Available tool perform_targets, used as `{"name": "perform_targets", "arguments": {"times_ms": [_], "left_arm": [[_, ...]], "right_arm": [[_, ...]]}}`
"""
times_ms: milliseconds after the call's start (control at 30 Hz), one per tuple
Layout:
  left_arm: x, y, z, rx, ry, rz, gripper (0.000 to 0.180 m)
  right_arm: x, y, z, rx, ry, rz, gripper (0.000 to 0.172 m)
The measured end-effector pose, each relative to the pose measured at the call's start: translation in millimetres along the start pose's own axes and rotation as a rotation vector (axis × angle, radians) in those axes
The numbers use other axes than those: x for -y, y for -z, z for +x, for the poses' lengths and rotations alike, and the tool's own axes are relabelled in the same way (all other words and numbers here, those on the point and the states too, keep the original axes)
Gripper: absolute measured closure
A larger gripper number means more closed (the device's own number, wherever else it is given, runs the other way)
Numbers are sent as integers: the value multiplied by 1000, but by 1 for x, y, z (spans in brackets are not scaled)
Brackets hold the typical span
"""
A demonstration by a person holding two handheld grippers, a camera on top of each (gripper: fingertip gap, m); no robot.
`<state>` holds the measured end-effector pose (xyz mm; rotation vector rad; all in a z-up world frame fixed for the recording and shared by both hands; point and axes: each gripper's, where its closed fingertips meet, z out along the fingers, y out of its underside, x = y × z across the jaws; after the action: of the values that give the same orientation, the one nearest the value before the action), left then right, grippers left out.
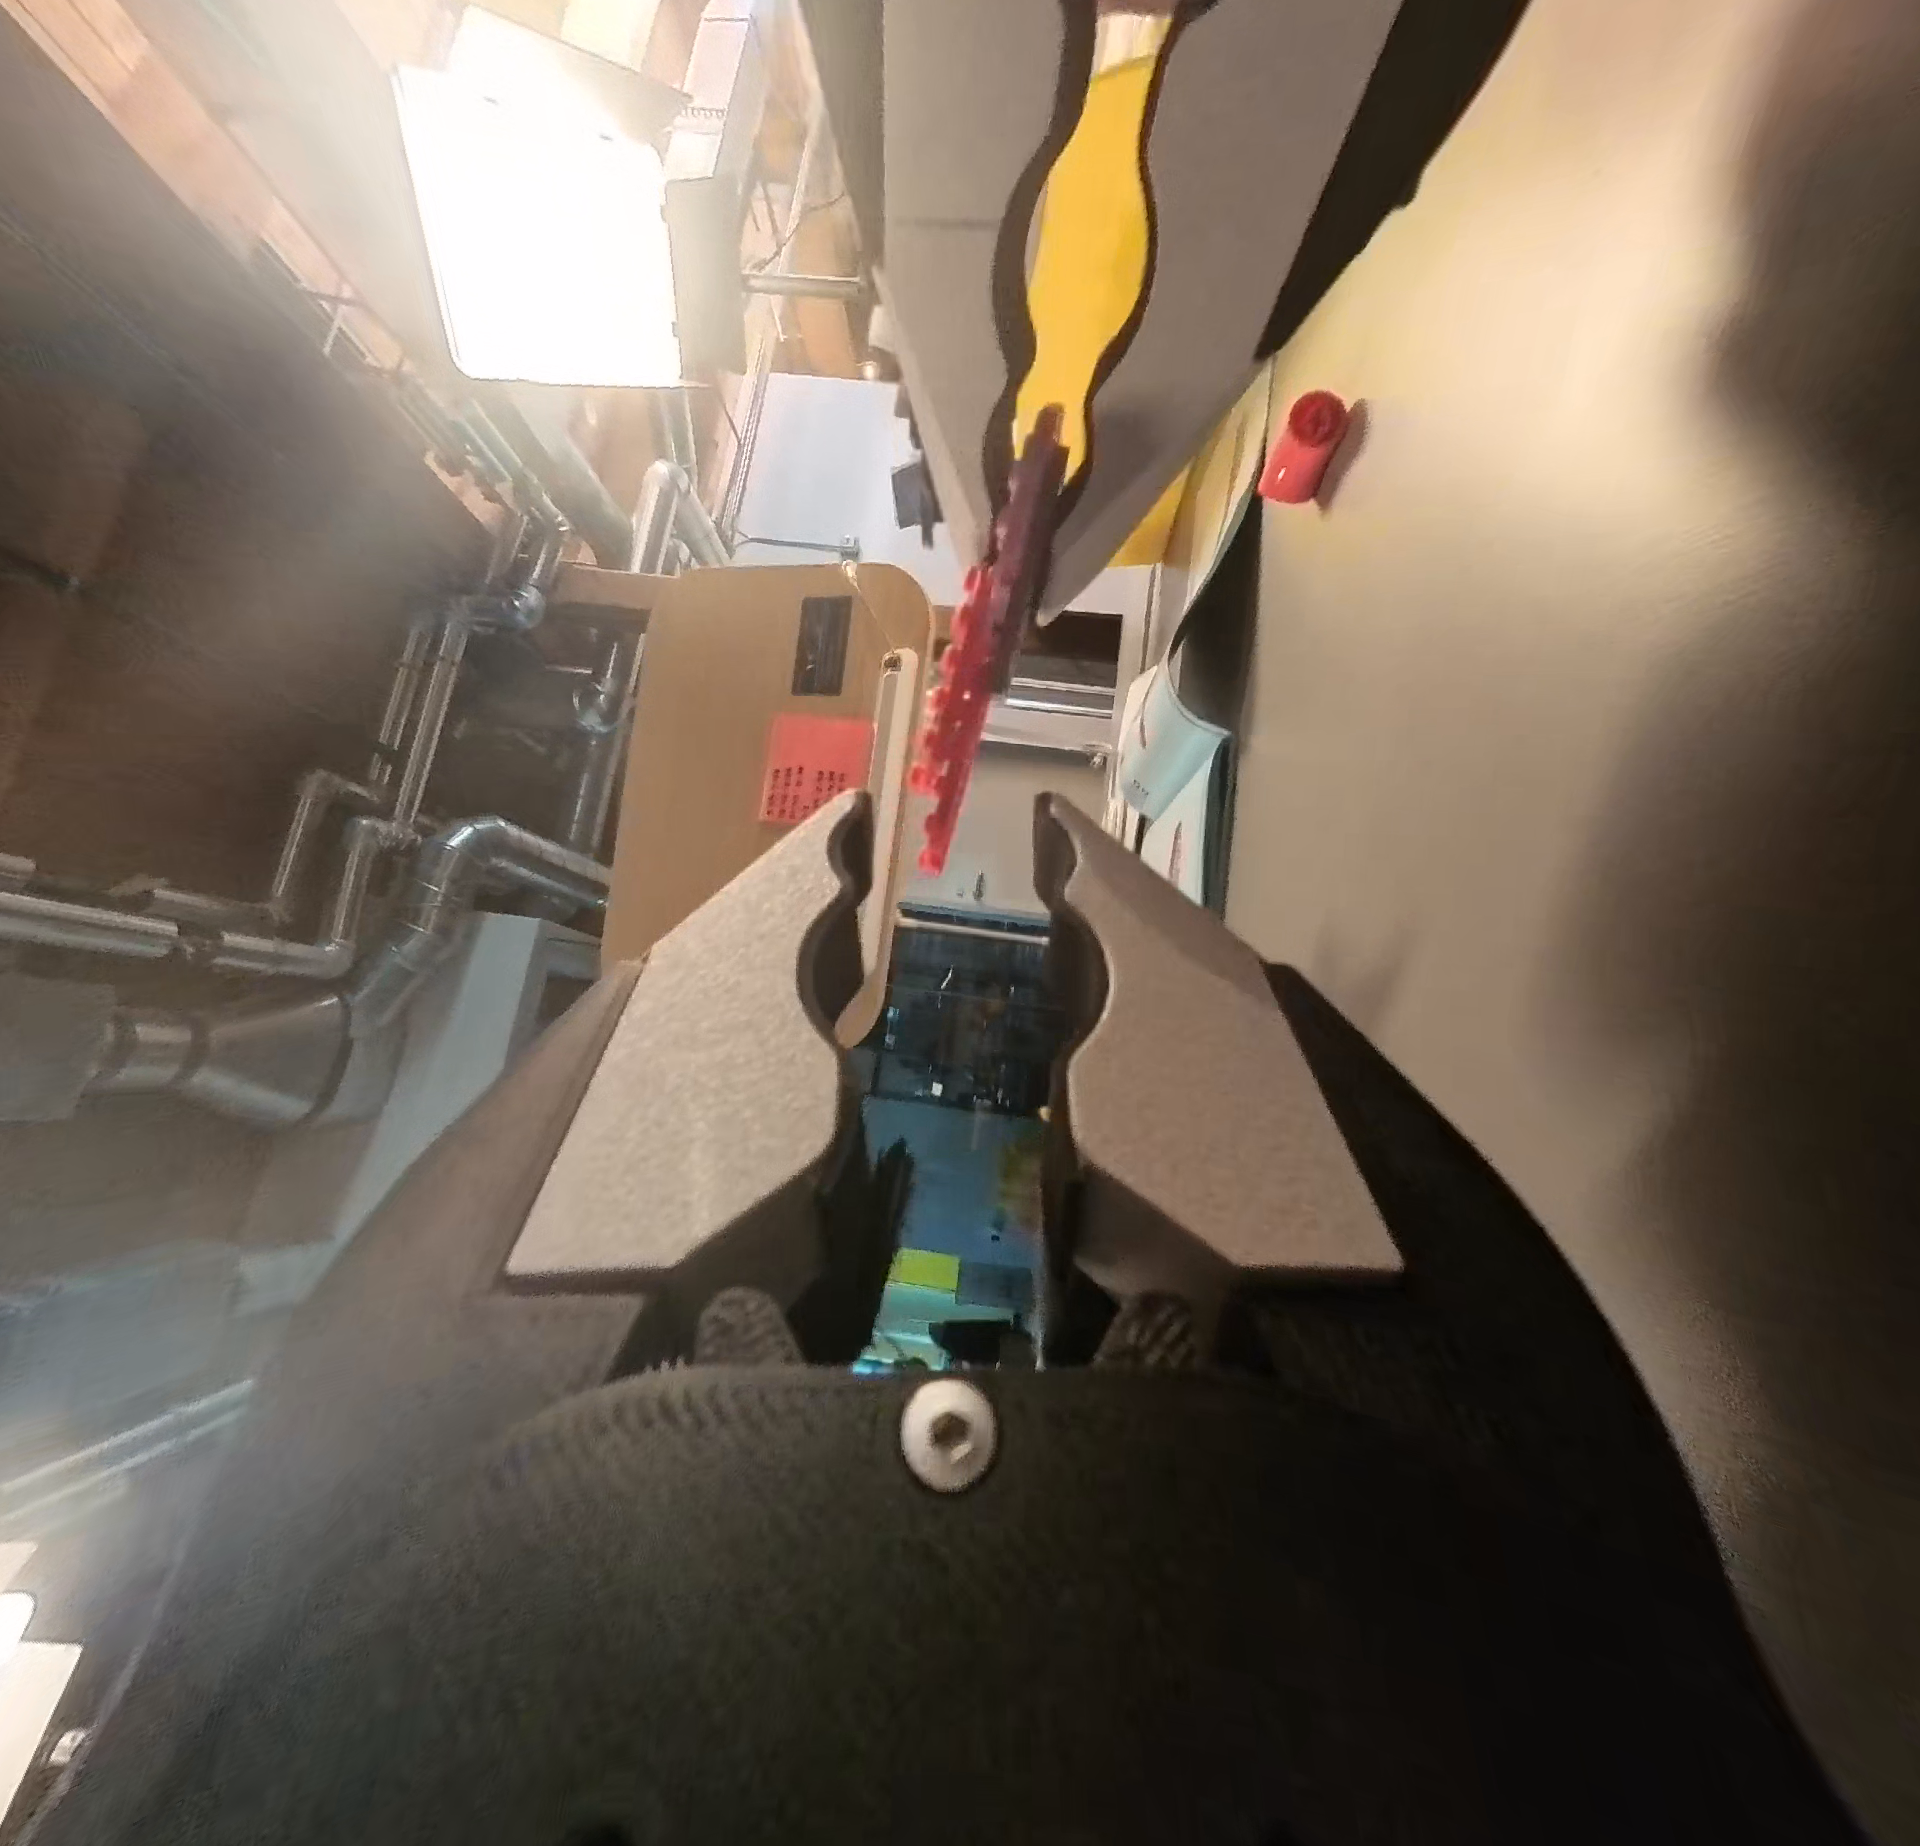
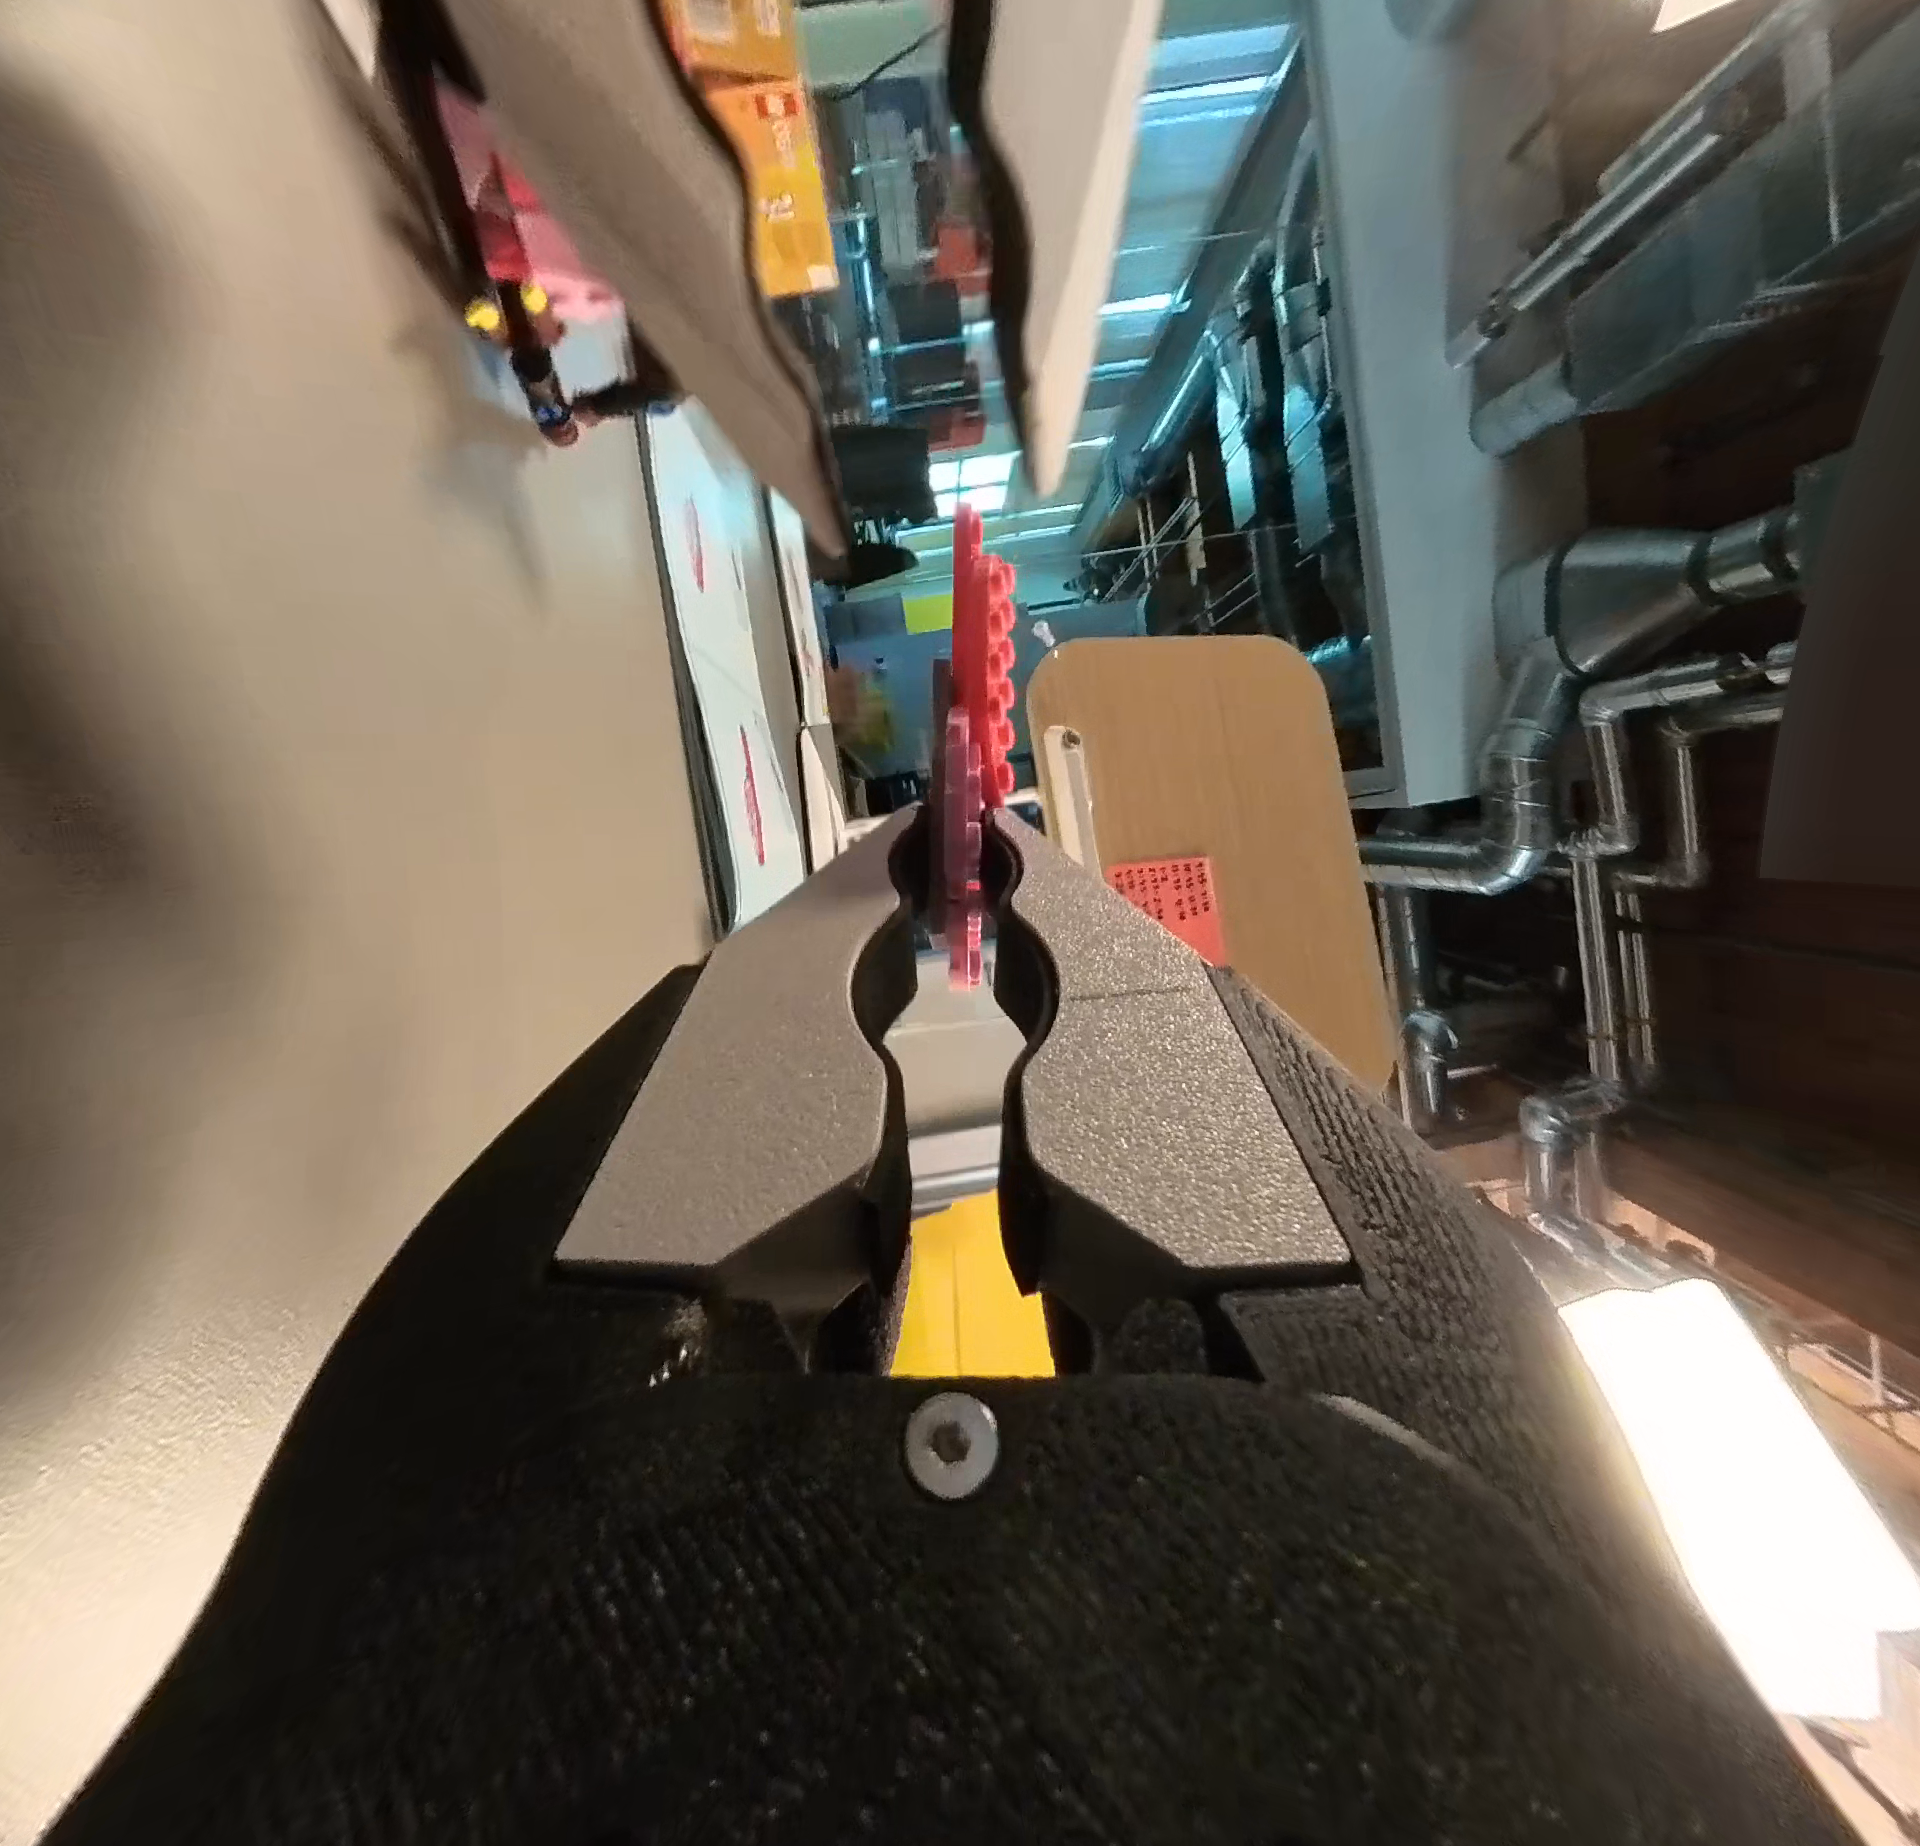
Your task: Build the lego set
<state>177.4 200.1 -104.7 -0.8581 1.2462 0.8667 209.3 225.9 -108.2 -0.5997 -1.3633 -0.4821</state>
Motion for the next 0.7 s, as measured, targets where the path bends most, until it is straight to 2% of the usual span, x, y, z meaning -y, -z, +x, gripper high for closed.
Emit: {"name": "perform_targets", "arguments": {"times_ms": [133,300,700], "left_arm": [[-3,0,-1,11,-40,-13,150],[-16,-3,-4,4,22,-66,144],[-16,-1,5,-13,-61,-52,173]], "right_arm": [[5,2,0,8,-15,31,167],[11,4,-4,35,-18,68,167],[20,7,-12,76,-4,118,167]]}}
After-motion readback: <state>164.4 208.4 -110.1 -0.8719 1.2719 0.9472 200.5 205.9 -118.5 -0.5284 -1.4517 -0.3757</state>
